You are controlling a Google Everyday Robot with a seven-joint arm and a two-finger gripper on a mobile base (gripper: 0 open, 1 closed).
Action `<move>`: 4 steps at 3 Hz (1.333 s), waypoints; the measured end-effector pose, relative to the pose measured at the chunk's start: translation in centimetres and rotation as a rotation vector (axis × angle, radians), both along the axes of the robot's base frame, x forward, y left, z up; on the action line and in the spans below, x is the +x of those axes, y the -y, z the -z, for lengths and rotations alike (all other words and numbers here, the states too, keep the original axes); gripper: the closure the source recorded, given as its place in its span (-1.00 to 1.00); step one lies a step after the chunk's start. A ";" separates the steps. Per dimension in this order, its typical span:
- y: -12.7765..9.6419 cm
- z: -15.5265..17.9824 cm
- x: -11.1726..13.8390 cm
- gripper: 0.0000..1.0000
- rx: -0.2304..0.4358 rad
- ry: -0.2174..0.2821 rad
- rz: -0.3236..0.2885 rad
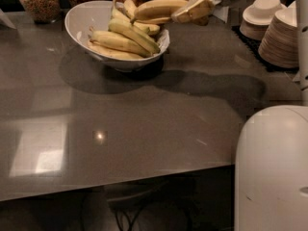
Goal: Pick banana from white bowl
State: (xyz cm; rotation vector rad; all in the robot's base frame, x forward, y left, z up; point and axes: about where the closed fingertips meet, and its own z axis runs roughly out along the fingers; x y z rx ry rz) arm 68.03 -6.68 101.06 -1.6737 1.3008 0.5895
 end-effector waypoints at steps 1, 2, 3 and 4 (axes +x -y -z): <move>3.1 -2.4 -3.1 1.00 0.006 0.139 0.018; 5.1 -4.1 -7.5 1.00 0.019 0.227 0.037; 4.5 -0.9 -12.3 1.00 -0.020 0.162 -0.026; 4.0 4.2 -15.6 1.00 -0.104 0.023 -0.127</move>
Offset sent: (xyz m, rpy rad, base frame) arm -0.1635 -0.0247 -0.0786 -0.0448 -0.0795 0.0376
